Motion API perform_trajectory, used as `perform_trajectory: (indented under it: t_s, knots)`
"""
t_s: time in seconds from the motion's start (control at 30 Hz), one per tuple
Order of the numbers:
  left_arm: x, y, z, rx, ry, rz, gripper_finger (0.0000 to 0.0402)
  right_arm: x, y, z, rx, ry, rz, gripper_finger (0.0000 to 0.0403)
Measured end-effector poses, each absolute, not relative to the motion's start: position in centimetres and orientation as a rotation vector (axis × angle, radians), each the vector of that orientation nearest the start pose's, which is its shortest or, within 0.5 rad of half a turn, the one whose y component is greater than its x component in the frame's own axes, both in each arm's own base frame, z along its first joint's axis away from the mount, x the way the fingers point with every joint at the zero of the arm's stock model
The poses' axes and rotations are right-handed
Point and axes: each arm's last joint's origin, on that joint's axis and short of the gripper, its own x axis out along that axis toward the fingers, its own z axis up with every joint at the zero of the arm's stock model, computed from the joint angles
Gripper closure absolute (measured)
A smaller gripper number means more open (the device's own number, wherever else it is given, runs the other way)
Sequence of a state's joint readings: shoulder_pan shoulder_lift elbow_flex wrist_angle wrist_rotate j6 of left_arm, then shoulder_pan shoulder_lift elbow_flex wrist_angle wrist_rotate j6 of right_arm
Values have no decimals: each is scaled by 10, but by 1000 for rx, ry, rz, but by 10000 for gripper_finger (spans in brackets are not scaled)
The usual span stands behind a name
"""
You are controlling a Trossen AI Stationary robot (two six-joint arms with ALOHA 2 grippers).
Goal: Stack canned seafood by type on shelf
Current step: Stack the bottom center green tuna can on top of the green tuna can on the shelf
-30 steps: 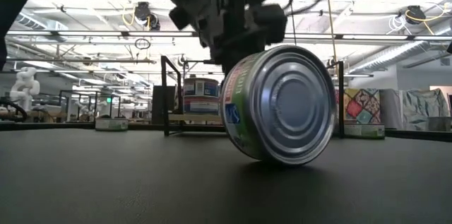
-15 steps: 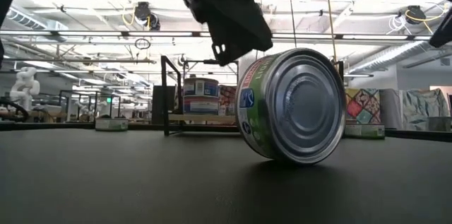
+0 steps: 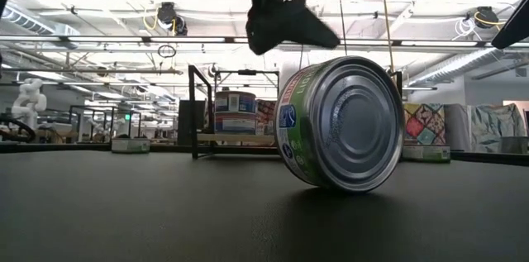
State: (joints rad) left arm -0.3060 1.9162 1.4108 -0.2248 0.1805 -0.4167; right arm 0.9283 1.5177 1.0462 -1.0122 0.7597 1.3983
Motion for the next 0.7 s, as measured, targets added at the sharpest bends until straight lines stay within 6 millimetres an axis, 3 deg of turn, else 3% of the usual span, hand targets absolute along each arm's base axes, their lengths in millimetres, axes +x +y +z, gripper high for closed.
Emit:
perform_trajectory:
  t_s: [0.17, 0.33, 0.7]
  knots:
    - [403, -135, 223, -421, 823, -196, 79, 172, 196, 221, 190, 794, -498, 190]
    - [397, -142, 220, -448, 836, -70, 77, 172, 197, 221, 201, 791, -494, 190]
    - [385, -176, 217, -339, 732, 141, 77, 174, 199, 221, 223, 782, -485, 190]
